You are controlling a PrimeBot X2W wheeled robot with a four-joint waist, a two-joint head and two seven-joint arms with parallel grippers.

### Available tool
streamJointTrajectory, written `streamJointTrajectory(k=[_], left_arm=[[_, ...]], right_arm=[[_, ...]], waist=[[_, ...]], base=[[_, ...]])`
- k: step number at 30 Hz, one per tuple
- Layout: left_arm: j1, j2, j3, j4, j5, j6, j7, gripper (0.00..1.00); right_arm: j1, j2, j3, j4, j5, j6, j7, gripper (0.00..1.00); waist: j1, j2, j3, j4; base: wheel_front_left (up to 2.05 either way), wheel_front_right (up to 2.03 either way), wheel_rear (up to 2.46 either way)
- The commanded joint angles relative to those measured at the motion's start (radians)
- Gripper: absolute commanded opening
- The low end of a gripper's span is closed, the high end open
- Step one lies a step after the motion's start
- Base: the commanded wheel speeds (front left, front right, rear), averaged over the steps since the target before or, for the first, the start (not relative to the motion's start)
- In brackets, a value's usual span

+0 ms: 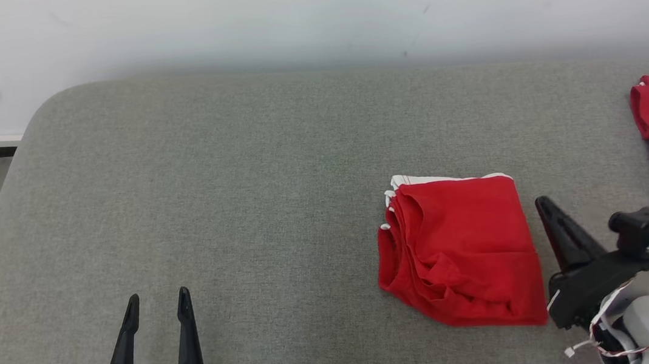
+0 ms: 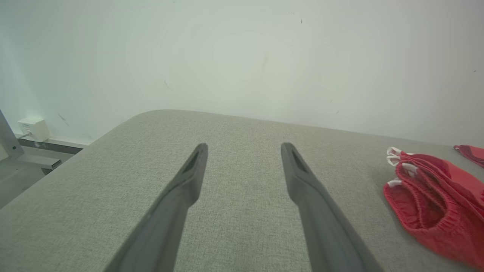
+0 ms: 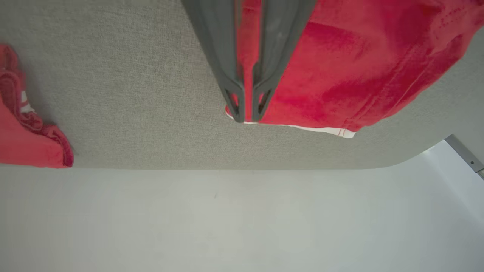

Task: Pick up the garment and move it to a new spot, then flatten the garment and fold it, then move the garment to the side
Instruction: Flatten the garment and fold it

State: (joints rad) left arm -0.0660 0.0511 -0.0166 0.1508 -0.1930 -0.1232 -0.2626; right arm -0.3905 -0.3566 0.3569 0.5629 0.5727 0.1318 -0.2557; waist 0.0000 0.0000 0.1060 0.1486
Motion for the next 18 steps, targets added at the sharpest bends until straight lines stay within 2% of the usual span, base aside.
streamJointTrajectory(k=[1, 4, 10, 18], left_arm=[[-0.008, -0.001, -0.001, -0.003, 0.003, 0.0, -0.003, 1.0], [-0.017, -0.001, -0.004, 0.001, 0.005, -0.001, -0.003, 1.0], [-0.028, -0.001, -0.005, 0.008, 0.001, -0.003, -0.003, 1.0], [-0.014, -0.001, -0.008, 0.007, -0.008, -0.003, -0.003, 1.0]], right_arm=[[-0.011, 0.008, 0.01, 0.023, -0.017, -0.003, -0.002, 0.0], [-0.03, 0.023, 0.041, 0.084, -0.053, -0.003, -0.005, 0.0], [-0.059, 0.099, 0.097, 0.176, -0.06, -0.003, -0.009, 0.0], [-0.012, 0.209, 0.193, 0.137, -0.08, -0.003, -0.009, 0.0]], waist=[[0.0, 0.0, 0.005, 0.008], [0.0, 0.0, 0.011, 0.021], [0.0, 0.0, 0.018, 0.057], [0.0, 0.0, 0.015, 0.077]], base=[[0.0, 0.0, 0.0], [0.0, 0.0, 0.0], [0.0, 0.0, 0.0], [0.0, 0.0, 0.0]])
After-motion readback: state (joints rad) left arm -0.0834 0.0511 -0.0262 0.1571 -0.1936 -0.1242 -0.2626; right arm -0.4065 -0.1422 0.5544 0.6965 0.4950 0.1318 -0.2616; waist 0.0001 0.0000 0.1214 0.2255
